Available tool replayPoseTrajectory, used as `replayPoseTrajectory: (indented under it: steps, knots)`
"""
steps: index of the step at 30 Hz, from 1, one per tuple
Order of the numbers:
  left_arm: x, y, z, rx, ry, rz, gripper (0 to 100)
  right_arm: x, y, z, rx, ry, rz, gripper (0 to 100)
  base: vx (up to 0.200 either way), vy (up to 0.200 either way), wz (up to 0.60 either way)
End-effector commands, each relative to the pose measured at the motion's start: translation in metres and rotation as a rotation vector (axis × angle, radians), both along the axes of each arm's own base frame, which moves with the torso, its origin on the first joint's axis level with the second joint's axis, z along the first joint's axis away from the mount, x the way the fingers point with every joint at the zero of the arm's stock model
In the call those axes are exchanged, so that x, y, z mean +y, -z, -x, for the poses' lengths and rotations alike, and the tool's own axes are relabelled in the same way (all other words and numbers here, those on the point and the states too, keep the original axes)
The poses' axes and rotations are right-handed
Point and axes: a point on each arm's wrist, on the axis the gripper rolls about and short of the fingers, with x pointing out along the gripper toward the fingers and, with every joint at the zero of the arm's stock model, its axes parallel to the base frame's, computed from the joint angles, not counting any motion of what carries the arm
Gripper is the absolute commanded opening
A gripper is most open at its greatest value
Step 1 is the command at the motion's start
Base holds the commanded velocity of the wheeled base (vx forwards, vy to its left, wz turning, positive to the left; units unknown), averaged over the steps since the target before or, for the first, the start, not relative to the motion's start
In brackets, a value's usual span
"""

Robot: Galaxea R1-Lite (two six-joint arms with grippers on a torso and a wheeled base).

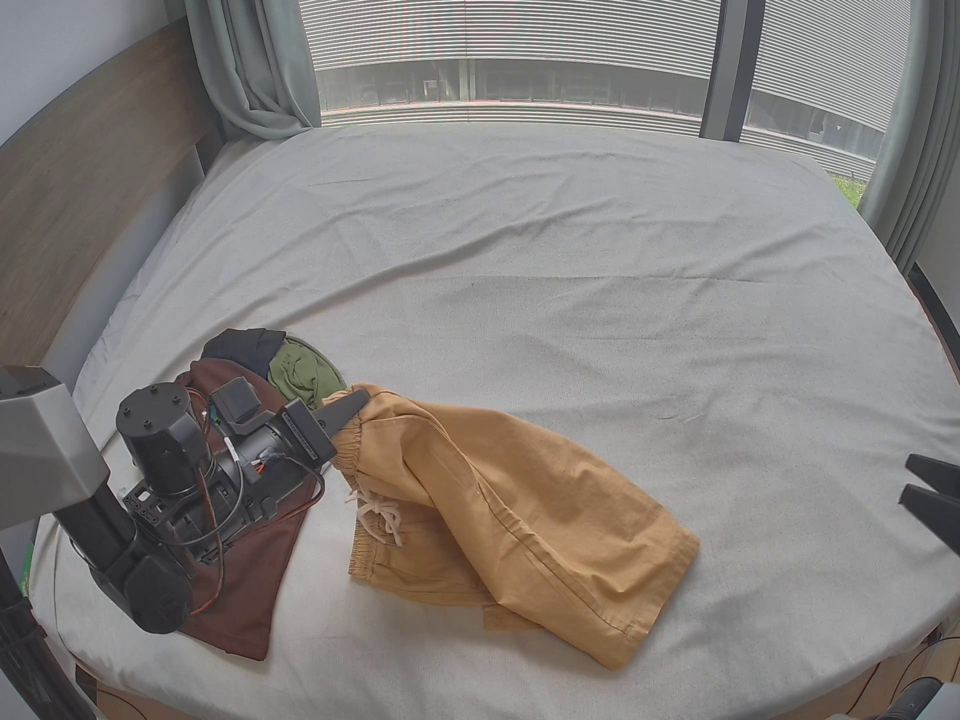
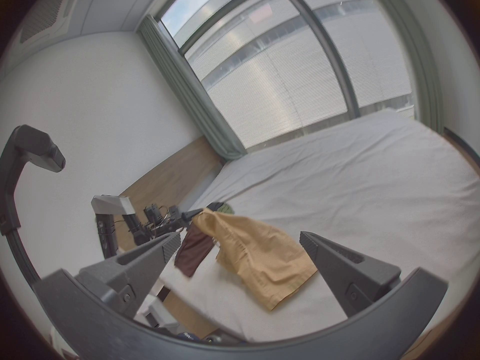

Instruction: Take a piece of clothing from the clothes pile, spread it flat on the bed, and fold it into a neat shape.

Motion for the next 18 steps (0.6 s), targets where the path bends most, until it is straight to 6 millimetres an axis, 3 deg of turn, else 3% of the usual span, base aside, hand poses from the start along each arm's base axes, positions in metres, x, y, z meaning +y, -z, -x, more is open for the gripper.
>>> replayPoseTrajectory:
  steps: [1,6,15,18]
  knots:
    - [0.001,0.0,0.001,-0.003,0.001,-0.009,0,0.016,0.001,-0.035,0.112,-0.114,0.013,100,0.0,0.0,0.0]
    - [0.001,0.002,0.001,-0.001,0.001,-0.016,0,0.029,0.006,-0.058,0.114,-0.176,0.01,100,0.0,0.0,0.0]
    - [0.002,0.003,0.003,0.001,0.0,-0.026,0,0.033,0.012,-0.069,0.086,-0.175,-0.01,100,0.0,0.0,0.0]
    - [0.002,0.006,0.001,0.009,-0.003,-0.031,0,0.034,0.025,-0.073,0.145,-0.17,-0.002,100,0.0,0.0,0.0]
